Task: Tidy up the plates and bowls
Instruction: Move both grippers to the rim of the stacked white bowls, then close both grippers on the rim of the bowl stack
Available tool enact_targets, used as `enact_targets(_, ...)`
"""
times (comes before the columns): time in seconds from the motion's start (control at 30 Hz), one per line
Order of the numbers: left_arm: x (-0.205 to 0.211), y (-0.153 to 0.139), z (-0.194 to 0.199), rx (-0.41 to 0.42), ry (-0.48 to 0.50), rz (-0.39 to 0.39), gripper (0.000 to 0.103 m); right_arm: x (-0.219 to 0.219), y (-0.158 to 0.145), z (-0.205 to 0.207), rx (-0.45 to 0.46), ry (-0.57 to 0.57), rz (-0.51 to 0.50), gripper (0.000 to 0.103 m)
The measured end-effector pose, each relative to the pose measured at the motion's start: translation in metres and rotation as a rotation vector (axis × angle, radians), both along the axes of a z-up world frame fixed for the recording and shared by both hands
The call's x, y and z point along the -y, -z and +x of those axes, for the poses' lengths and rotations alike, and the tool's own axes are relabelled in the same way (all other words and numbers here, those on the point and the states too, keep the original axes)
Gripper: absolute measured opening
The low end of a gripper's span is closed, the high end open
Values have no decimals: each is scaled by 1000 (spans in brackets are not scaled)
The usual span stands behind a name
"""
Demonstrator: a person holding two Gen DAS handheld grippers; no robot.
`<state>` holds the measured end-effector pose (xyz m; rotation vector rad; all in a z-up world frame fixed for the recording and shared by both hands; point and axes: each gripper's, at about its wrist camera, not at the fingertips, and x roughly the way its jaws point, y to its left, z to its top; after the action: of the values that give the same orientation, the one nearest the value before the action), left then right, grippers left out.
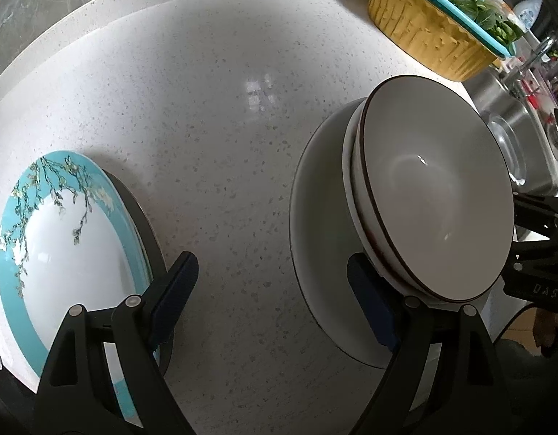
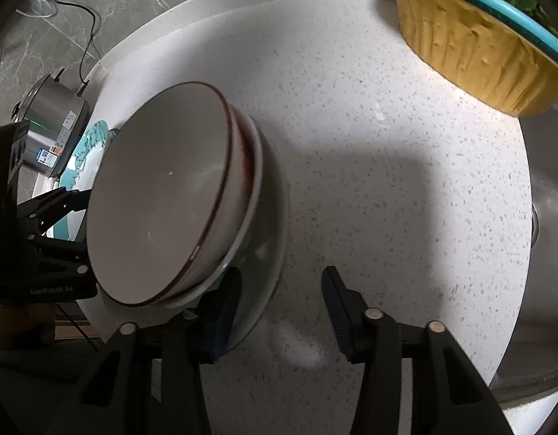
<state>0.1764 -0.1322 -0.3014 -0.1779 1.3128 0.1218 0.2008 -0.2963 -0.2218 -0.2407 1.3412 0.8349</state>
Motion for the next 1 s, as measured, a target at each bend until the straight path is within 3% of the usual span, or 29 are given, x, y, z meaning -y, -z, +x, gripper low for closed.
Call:
enact_targets(0.13, -7, -2, -3, 18, -4, 2, 84, -2, -1, 0, 22, -1, 14, 37)
enact_targets(0.33, -13, 0, 2, 41, -11, -26, 83, 1, -2, 5, 37, 21, 33, 36)
enact_targets(0.4, -12, 2, 5, 38, 3, -40, 76, 2, -2, 7, 40, 32, 34, 36)
enact_targets(0.43, -10, 3, 7, 32, 9, -41, 56, 3, -3, 8, 44, 34, 36, 36)
enact_targets(0.57, 1, 8, 18, 31, 55, -59, 25, 2, -4, 8, 43, 30, 61, 23)
enact_targets(0.67, 5, 7, 23, 29, 72, -54, 22, -1, -5, 7, 61, 24, 46, 23)
enact_targets(0.77, 1, 13, 25, 18, 60, -136, 14, -3, -4, 10, 60, 31, 38, 21)
enact_targets(1.0, 7, 13, 27, 28, 64, -137, 13, -5, -4, 12, 65, 36, 20, 19)
